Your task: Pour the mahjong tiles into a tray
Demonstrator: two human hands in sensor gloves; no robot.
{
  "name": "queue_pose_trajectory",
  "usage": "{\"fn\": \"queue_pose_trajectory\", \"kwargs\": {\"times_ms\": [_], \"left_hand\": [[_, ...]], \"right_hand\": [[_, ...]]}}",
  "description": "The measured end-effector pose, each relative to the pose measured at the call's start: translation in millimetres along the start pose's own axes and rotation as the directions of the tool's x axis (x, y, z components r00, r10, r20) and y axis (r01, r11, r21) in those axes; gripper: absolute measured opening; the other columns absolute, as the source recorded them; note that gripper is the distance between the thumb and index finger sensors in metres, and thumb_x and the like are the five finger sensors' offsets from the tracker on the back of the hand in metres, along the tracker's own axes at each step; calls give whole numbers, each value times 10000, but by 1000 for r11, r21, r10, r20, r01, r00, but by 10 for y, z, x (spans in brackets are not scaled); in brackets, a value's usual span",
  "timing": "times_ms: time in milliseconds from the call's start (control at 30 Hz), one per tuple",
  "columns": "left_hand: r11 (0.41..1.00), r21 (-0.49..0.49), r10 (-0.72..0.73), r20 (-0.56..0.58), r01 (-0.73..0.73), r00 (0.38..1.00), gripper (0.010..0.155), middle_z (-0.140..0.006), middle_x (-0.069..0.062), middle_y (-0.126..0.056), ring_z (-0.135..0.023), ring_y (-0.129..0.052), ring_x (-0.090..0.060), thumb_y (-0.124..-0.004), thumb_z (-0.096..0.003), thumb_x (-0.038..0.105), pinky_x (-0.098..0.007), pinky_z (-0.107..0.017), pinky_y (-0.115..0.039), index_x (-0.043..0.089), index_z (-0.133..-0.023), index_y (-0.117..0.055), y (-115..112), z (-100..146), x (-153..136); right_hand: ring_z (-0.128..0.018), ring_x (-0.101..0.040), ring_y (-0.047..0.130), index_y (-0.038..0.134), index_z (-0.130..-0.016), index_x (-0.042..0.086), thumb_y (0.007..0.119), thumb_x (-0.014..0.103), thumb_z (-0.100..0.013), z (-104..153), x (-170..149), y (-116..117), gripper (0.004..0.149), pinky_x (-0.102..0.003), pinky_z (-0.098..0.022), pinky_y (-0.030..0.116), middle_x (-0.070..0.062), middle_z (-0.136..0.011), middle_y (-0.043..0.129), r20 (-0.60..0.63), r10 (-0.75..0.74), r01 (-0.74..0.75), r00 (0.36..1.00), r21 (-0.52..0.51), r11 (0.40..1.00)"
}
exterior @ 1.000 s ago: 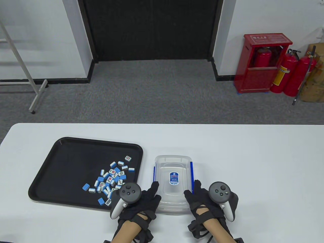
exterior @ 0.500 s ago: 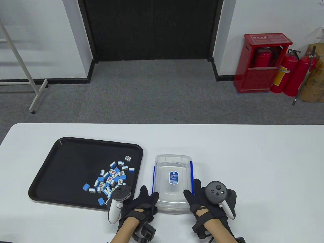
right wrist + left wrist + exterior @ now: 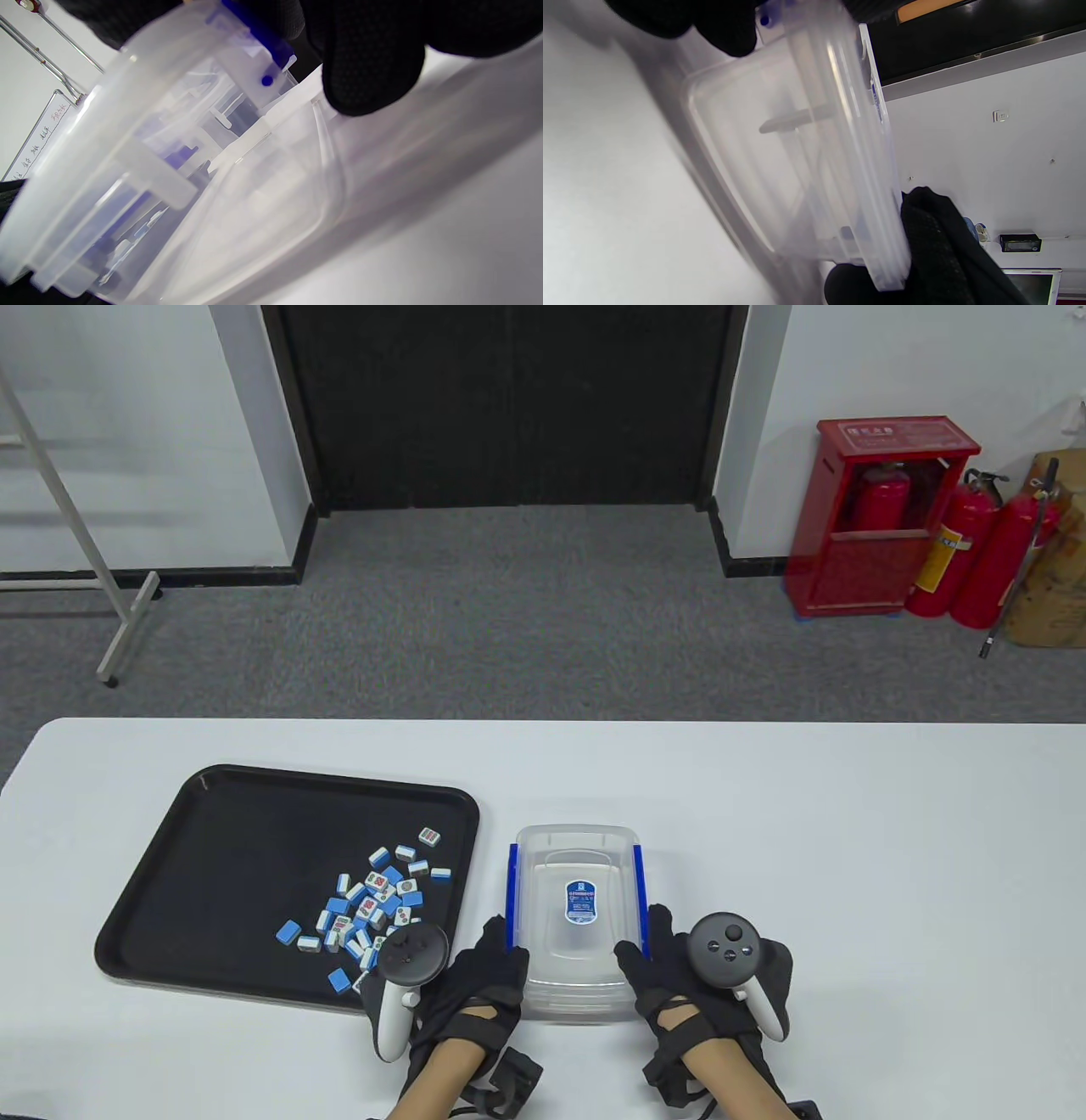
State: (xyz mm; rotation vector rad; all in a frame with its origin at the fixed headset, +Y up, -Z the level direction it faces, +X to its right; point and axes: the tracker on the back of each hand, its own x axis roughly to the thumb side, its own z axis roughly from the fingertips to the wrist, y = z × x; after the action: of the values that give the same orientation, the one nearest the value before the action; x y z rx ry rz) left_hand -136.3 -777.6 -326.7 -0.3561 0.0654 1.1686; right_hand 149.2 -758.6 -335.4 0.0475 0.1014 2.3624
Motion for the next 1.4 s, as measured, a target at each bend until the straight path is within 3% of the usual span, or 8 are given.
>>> {"fn": "queue_pose_trajectory", "kwargs": {"times_ms": [433,567,667,767,867,1000,1167,1400], "left_hand": [[979,66,-198,86,193,976,589,-856,-269,-631,-514,-863,-369,-690,-536,335,-530,-406,-743,126,-1038,-460,-17,13,117],[967,32,-255,123,253,959,605,-882,-279,-603,-563,-836,-420,-686,-544,326,-570,-432,-711,84,-1043,-444,4,-2,163],[912,111,-408,177,394,895,620,-912,-283,-576,-610,-813,-454,-693,-547,375,-594,-455,-688,94,-1068,-508,52,53,232],[816,223,-577,256,533,776,633,-965,-270,-561,-680,-789,-480,-692,-547,435,-608,-487,-671,116,-1075,-550,124,144,347],[788,244,-616,300,566,729,650,-1033,-248,-505,-802,-689,-517,-681,-552,470,-636,-567,-593,139,-1093,-538,191,208,412],[765,257,-645,309,591,699,678,-1126,-190,-369,-988,-432,-523,-653,-550,518,-654,-688,-370,166,-1113,-521,261,227,423],[740,228,-672,297,632,679,724,-1183,-78,-203,-1088,-48,-342,-629,-545,602,-570,-686,-92,243,-1143,-438,323,203,374],[731,183,-680,269,657,682,757,-1179,-42,-116,-1072,40,-298,-599,-543,651,-563,-673,-61,278,-1151,-345,332,175,309]], "right_hand": [[-419,-358,867,497,-979,-15,745,481,-422,-13,6,13,786,-580,-301,718,-385,-740,726,3,-33,33,999,-1,999],[-460,-367,851,470,-984,-29,723,488,-436,-15,40,17,795,-587,-333,705,-380,-775,689,13,11,-11,1000,22,1000],[-514,-395,836,497,-979,-32,723,500,-435,2,59,-11,793,-613,-372,686,-380,-817,647,41,56,-56,998,11,998],[-565,-432,822,509,-979,-22,717,485,-439,37,100,-72,770,-642,-406,664,-380,-856,620,91,132,-131,987,-17,991],[-616,-464,804,524,-983,-14,699,484,-447,68,138,-149,753,-668,-440,641,-376,-895,597,133,178,-173,975,-50,984],[-773,-534,712,515,-1002,13,682,496,-453,96,165,-194,750,-721,-544,539,-351,-993,502,159,177,-173,971,-43,984],[-940,-563,466,432,-1037,64,651,556,-456,106,138,-197,792,-734,-624,369,-277,-1074,341,148,220,-224,964,12,974],[-999,-518,295,374,-1048,105,647,569,-449,124,131,-195,805,-717,-646,214,-219,-1098,236,154,248,-252,956,8,968]]}}
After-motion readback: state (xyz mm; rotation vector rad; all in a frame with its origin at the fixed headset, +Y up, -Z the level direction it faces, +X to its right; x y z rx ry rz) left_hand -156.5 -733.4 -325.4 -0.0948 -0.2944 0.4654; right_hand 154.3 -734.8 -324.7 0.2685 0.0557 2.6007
